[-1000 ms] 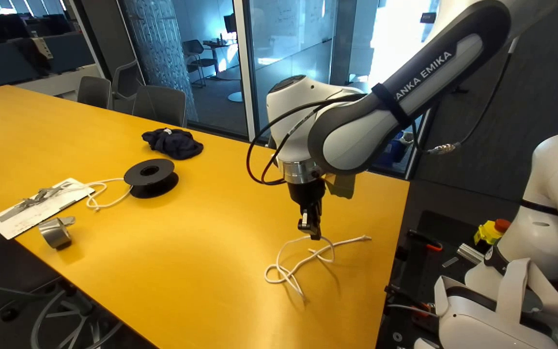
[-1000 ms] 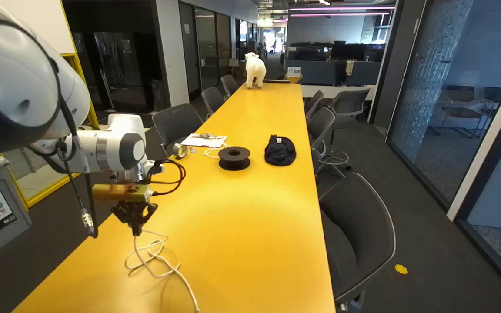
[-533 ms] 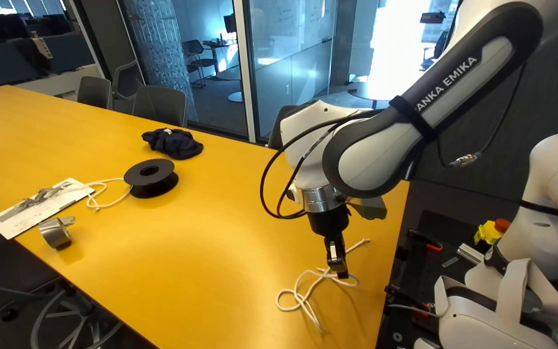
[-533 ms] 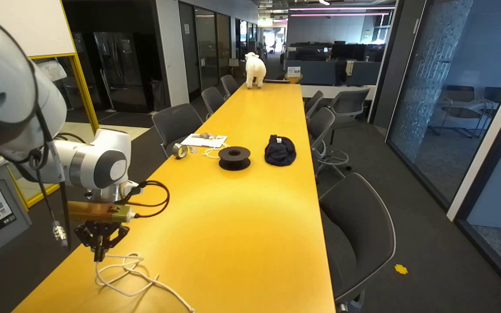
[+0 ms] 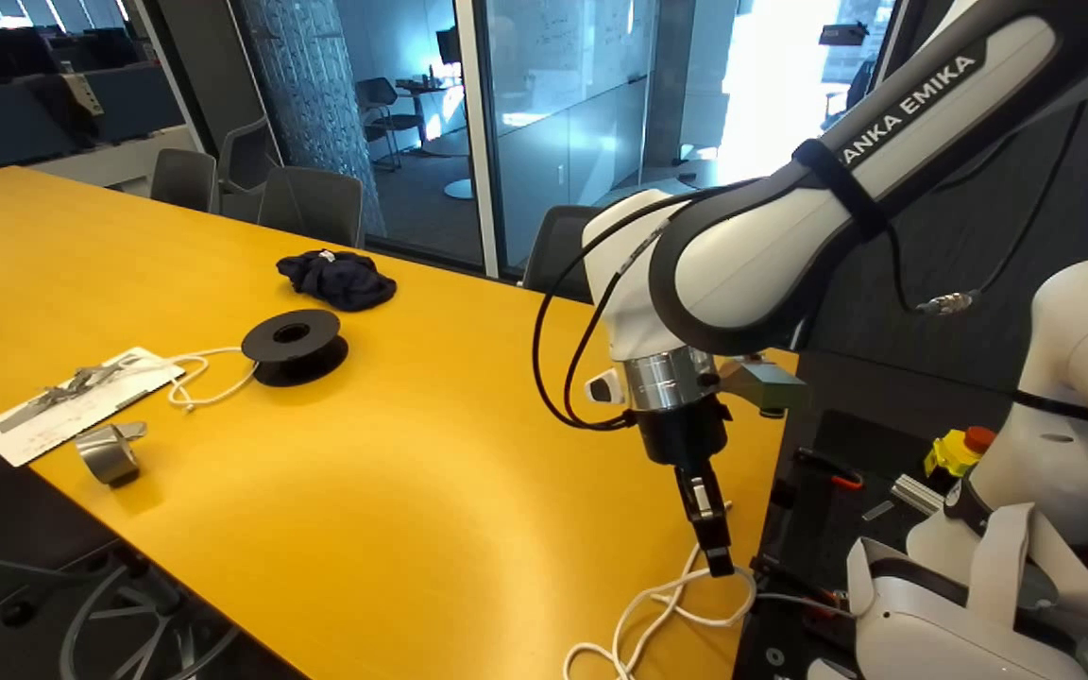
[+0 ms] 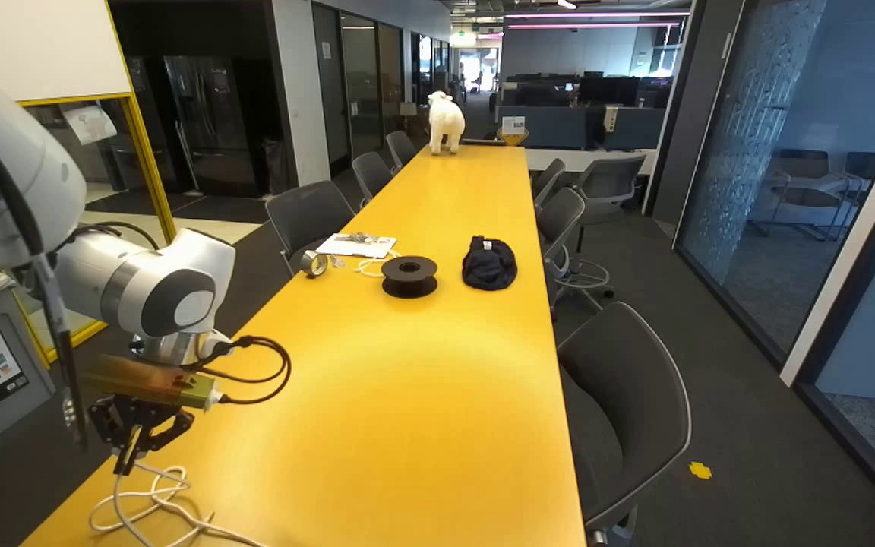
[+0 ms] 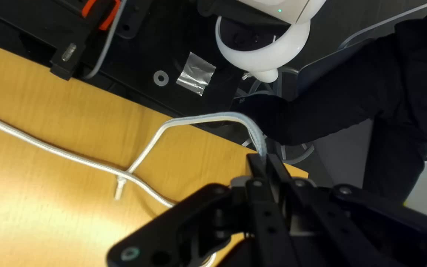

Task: Unfold the rope on the table

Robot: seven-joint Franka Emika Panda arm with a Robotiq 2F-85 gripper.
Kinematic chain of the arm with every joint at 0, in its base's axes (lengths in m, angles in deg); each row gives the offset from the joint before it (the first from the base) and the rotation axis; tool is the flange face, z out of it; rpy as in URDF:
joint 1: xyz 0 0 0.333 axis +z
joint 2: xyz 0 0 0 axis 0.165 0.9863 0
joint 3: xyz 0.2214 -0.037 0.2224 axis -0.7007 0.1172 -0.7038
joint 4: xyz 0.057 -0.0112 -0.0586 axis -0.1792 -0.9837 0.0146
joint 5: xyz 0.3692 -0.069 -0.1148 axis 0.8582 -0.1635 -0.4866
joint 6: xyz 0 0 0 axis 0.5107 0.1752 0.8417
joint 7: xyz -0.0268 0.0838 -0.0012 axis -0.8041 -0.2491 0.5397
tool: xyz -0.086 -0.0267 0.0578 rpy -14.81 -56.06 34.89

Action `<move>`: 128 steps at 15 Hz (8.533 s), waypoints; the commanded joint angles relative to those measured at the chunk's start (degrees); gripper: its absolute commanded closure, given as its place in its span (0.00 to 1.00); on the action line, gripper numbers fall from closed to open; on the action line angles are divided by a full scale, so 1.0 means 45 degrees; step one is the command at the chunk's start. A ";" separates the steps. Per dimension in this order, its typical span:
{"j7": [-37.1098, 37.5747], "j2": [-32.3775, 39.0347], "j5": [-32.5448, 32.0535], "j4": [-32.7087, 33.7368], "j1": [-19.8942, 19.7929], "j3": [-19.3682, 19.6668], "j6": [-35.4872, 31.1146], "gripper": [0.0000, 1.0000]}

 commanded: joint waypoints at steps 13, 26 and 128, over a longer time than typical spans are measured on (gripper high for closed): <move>0.1520 0.3158 -0.3910 0.6332 -0.3271 0.3214 -0.3799 0.92; 0.6989 0.2926 -0.6984 0.7397 -0.2618 0.3115 -0.4725 0.93; 0.1090 0.8978 -0.4371 0.7726 -0.5882 0.1380 -0.5209 0.99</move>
